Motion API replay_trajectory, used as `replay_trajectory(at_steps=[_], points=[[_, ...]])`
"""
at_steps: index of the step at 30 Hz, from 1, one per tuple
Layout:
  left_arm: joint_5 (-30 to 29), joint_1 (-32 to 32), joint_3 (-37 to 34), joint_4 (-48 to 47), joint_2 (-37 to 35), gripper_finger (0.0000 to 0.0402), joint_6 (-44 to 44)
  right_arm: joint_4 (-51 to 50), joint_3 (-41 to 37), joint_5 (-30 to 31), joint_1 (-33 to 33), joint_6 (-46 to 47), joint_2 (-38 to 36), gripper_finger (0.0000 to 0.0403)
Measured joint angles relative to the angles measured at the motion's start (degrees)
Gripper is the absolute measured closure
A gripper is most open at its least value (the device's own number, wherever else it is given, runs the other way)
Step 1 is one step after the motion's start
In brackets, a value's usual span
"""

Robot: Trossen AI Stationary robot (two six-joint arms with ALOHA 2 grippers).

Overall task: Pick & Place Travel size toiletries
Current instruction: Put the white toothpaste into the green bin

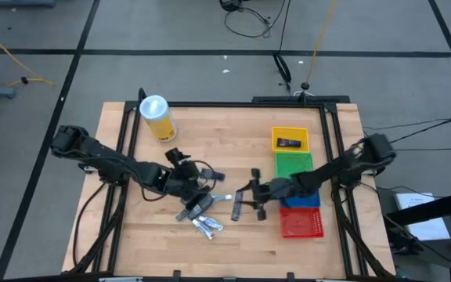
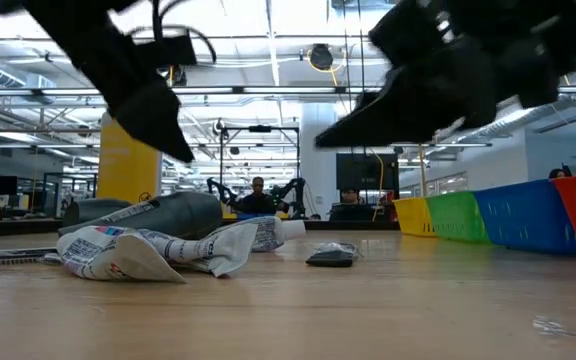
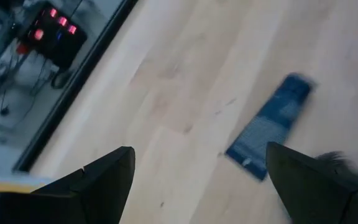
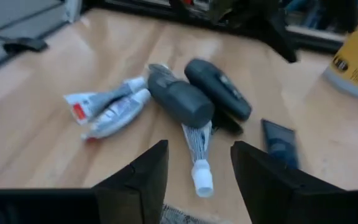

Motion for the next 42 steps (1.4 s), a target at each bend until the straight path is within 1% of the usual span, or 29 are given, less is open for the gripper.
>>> replay_trajectory(at_steps=[3, 6, 10, 12, 14, 16, 20, 24, 25, 27, 30, 32, 35, 37, 42], points=[[4.22, 2.60, -4.29, 9.19, 1.12, 0.0050, 2.79, -3.45, 5.76, -0.01, -0.70, 0.92, 5.87, 0.0211], [7.07, 4.75, -7.57, 18.73, 2.23, 0.0050, 5.02, -11.48, 11.95, 0.10, -1.50, 1.49, 9.87, 0.0192], [7.71, 6.23, -10.20, 27.94, 3.46, 0.0050, 7.25, -21.83, 18.86, -0.06, -2.63, 1.71, 13.58, 0.0182], [8.58, 6.85, -10.70, 29.03, 3.41, 0.0050, 8.08, -23.43, 20.95, -0.33, -3.02, 1.72, 15.34, 0.0187], [8.80, 7.58, -10.68, 29.57, 3.43, 0.0050, 8.16, -25.12, 21.50, -1.29, -3.08, 1.66, 15.83, 0.0199], [8.71, 8.26, -10.68, 29.20, 3.40, 0.0050, 7.80, -24.72, 21.61, -1.65, -3.25, 1.79, 15.83, 0.0219], [8.80, 8.79, -10.68, 29.88, 3.40, 0.0050, 6.31, -24.26, 21.07, -1.69, -3.68, 2.97, 15.68, 0.0280], [9.01, 8.84, -10.68, 30.06, 3.40, 0.0050, 5.74, -25.17, 20.93, -1.66, -3.74, 2.18, 15.73, 0.0344], [9.05, 8.84, -10.68, 30.23, 3.40, 0.0050, 6.09, -25.76, 20.93, -1.68, -3.71, 1.66, 15.73, 0.0354], [9.10, 8.81, -10.68, 30.23, 3.40, 0.0050, 6.30, -27.22, 20.97, -1.55, -3.69, 1.43, 15.49, 0.0355], [9.16, 8.82, -10.68, 30.23, 3.40, 0.0050, 6.27, -33.11, 20.84, -1.59, -3.62, 1.71, 12.12, 0.0355], [9.16, 8.82, -10.68, 30.29, 3.40, 0.0050, 6.27, -35.17, 20.96, -1.23, -3.36, 3.02, 10.07, 0.0354], [9.16, 8.82, -10.66, 30.28, 3.40, 0.0050, 6.27, -43.26, 20.82, 1.04, -2.74, 4.82, 5.18, 0.0343], [9.16, 8.82, -10.66, 30.25, 3.40, 0.0050, 6.27, -49.35, 20.94, 3.37, -2.32, 5.98, 1.61, 0.0340], [9.16, 8.75, -10.66, 30.31, 3.38, 0.0050, 6.20, -68.31, 20.86, 11.85, -0.92, 10.99, -10.12, 0.0346]])
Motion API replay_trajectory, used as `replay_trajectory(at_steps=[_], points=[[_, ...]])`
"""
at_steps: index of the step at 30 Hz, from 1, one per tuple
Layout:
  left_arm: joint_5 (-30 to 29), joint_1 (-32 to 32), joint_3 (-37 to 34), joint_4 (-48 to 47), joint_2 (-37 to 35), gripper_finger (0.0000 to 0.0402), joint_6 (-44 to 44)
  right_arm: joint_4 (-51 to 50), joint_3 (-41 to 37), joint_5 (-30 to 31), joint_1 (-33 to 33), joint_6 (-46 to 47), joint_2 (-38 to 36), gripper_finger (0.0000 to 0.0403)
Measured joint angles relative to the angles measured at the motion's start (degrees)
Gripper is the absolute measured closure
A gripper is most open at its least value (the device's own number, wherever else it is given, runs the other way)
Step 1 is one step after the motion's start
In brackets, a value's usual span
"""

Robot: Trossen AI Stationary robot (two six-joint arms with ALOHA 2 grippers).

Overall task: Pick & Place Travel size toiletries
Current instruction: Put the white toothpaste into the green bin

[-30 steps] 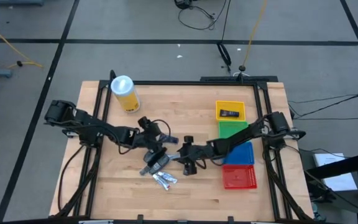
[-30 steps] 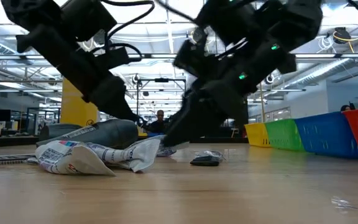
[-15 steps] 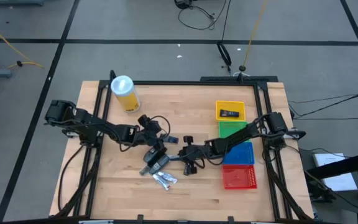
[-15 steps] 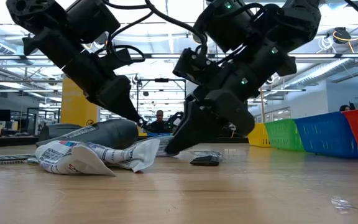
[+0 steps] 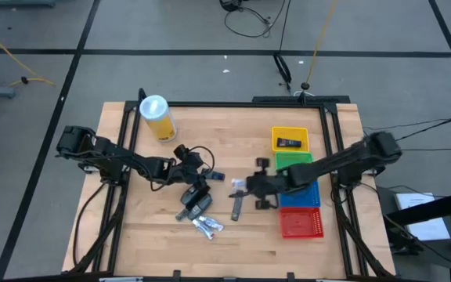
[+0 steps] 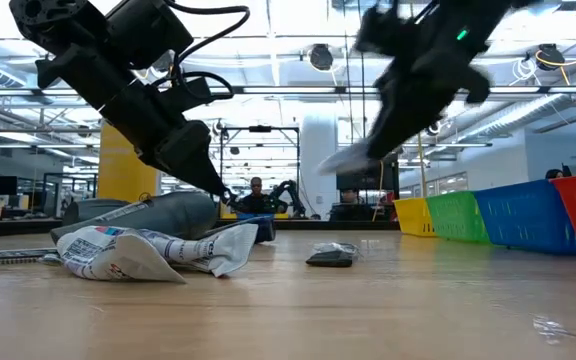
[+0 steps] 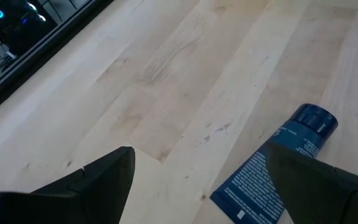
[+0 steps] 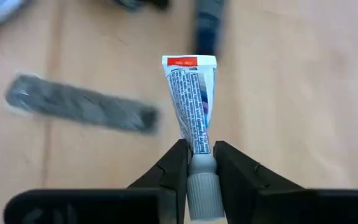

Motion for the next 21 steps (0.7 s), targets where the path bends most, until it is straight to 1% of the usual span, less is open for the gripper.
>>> replay_trajectory(at_steps=[2, 6, 8, 11, 13, 15, 19, 21], points=[[0.00, 0.00, 0.00, 0.00, 0.00, 0.0050, 0.04, -7.50, 0.02, 1.81, 0.33, 3.27, -4.98, 0.0346], [1.00, 0.00, 0.00, 0.04, 0.00, 0.0050, 0.04, -21.76, 0.02, 1.71, 0.25, 11.54, -13.13, 0.0344], [1.41, 0.00, 0.00, 0.10, 0.00, 0.0050, 0.03, -28.54, -0.05, 1.67, -0.11, 14.57, -16.07, 0.0344], [1.49, 0.00, 0.00, 0.82, 0.00, 0.0050, -0.01, -35.56, -2.22, 1.58, -1.15, 17.64, -19.50, 0.0344], [1.68, 0.00, 0.02, 1.36, 0.00, 0.0050, 0.06, -37.27, -5.19, 1.37, -2.49, 18.02, -21.21, 0.0343], [2.62, 0.00, 0.02, 1.72, 0.00, 0.0050, 0.07, -36.71, -9.14, -0.37, -4.30, 16.64, -22.59, 0.0343], [2.95, 0.00, 0.04, 3.43, 0.00, 0.0050, 1.23, -31.29, -16.84, -4.34, -8.50, 12.20, -23.65, 0.0342], [2.99, 0.00, 0.04, 4.05, 0.00, 0.0050, 1.81, -29.84, -18.21, -6.61, -10.89, 10.78, -23.09, 0.0342]])
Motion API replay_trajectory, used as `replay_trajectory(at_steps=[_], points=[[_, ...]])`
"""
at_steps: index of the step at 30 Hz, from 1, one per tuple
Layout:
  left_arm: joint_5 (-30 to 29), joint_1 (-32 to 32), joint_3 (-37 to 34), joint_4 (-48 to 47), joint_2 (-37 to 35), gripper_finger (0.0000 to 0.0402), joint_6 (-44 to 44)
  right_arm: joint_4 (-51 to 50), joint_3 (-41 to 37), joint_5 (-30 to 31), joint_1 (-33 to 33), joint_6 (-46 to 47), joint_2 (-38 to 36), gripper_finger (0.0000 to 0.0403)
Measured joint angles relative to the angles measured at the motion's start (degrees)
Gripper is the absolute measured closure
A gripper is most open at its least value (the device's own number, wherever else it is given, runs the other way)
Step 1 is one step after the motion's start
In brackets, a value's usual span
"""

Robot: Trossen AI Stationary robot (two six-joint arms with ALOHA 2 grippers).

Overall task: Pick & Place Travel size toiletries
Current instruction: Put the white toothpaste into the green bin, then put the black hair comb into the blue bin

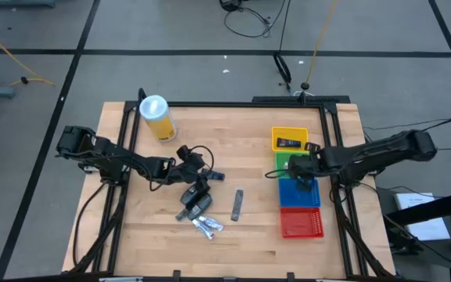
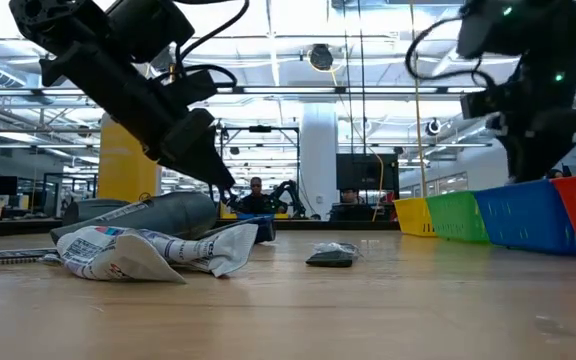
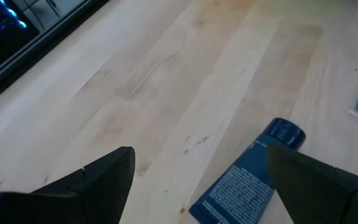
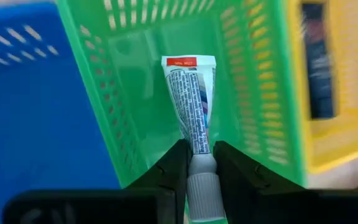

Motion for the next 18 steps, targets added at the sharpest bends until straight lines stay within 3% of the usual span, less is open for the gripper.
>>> replay_trajectory(at_steps=[5, 12, 18], points=[[-0.02, 0.00, 0.00, 0.37, 0.00, 0.0050, 0.12, 0.54, 0.55, -1.04, -3.75, -0.84, 1.33, 0.0336], [-0.02, 0.00, 0.00, 0.35, 0.00, 0.0050, 0.11, 0.65, 0.53, -2.26, -5.68, -1.22, 1.60, 0.0297], [-0.02, 0.00, 0.00, 0.32, 0.00, 0.0050, 0.09, -0.23, 0.87, 3.16, -6.83, 1.45, 1.57, 0.0256]])
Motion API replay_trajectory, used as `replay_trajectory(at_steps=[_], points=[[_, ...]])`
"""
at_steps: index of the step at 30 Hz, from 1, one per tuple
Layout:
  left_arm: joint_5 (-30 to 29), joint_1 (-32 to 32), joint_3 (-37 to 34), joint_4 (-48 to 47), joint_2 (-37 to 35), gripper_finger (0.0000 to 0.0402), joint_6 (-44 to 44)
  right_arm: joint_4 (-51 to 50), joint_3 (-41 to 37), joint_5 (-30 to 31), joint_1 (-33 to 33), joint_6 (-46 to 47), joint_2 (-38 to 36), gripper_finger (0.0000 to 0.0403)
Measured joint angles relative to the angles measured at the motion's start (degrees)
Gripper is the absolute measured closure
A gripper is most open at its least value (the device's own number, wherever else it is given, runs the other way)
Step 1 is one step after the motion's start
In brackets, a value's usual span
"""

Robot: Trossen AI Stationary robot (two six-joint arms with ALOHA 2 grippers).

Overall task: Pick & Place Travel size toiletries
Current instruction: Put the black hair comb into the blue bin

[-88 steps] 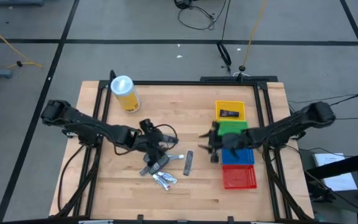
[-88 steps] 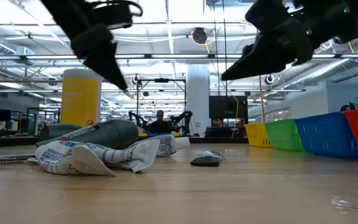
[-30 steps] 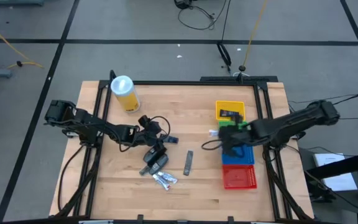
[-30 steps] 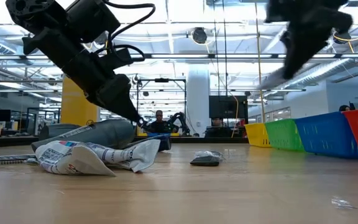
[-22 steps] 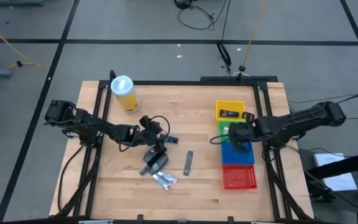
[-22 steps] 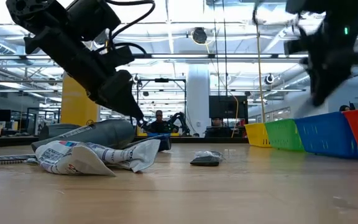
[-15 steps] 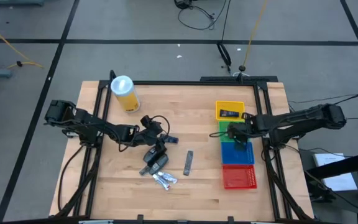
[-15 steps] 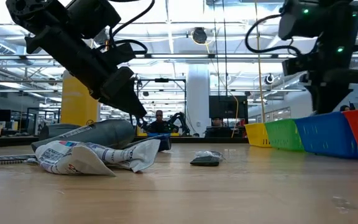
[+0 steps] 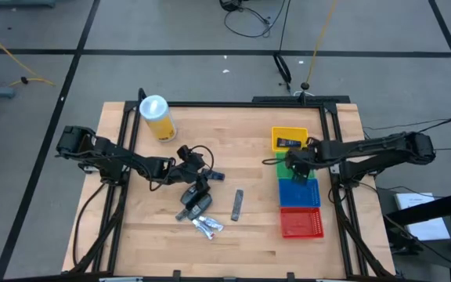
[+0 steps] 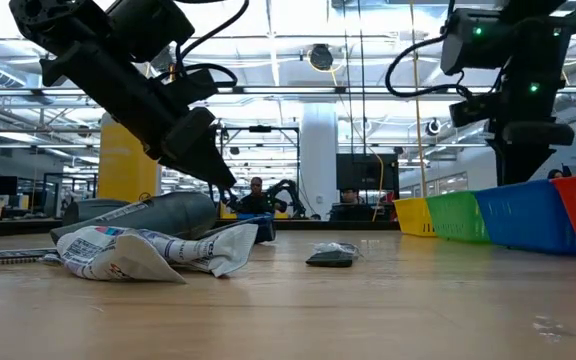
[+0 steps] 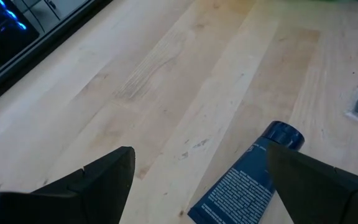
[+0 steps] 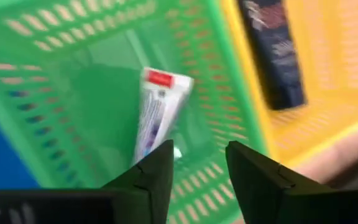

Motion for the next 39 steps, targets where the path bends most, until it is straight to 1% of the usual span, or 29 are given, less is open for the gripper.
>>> replay_trajectory(at_steps=[2, 4, 11, 13, 15, 17, 20, 24, 26, 30, 33, 35, 39], points=[[0.00, 0.00, 0.00, 0.00, 0.00, 0.0050, 0.00, 1.86, 0.76, 0.58, 0.31, 0.62, -0.20, 0.0248], [0.00, 0.00, 0.00, 0.02, 0.00, 0.0050, -0.02, 7.85, 1.83, 0.07, 1.60, -0.57, -0.15, 0.0247], [0.32, 0.00, 0.00, 0.87, 0.00, 0.0050, -0.05, 36.77, 2.37, -9.55, 8.25, -10.93, 0.78, 0.0262], [3.62, 0.00, 0.00, 1.69, 0.00, 0.0050, 0.12, 43.65, 2.37, -11.20, 10.98, -13.26, 2.74, 0.0267], [8.46, 0.00, 0.00, 3.44, 0.00, 0.0050, 1.50, 50.15, 2.37, -11.54, 13.77, -14.58, 5.97, 0.0271], [12.39, -0.08, 0.00, 6.29, 0.00, 0.0050, 2.85, 56.08, 2.41, -11.62, 16.16, -14.83, 9.99, 0.0275], [16.56, -0.31, 0.00, 11.30, 0.00, 0.0050, 4.53, 62.50, 2.87, -12.50, 18.73, -13.79, 17.08, 0.0282], [20.00, -1.36, 0.02, 16.41, 0.00, 0.0050, 6.76, 63.88, 7.12, -13.40, 20.50, -10.95, 26.59, 0.0300], [20.24, -1.95, 0.02, 17.45, 0.00, 0.0050, 7.37, 63.43, 9.67, -13.61, 20.98, -10.62, 31.05, 0.0311], [21.08, -2.78, 0.02, 17.86, 0.00, 0.0050, 8.42, 61.96, 13.66, -16.13, 21.12, -11.11, 37.98, 0.0331], [28.30, -3.82, 0.02, 17.66, 0.00, 0.0050, 11.76, 59.80, 14.69, -15.26, 20.36, -12.43, 40.23, 0.0344], [31.54, -4.85, 0.02, 18.36, 0.00, 0.0051, 13.20, 59.17, 14.73, -12.81, 19.57, -12.69, 40.54, 0.0351], [32.88, -6.81, 0.02, 20.58, 0.00, 0.0051, 15.84, 56.85, 14.61, -5.90, 18.33, -12.50, 38.44, 0.0362]])
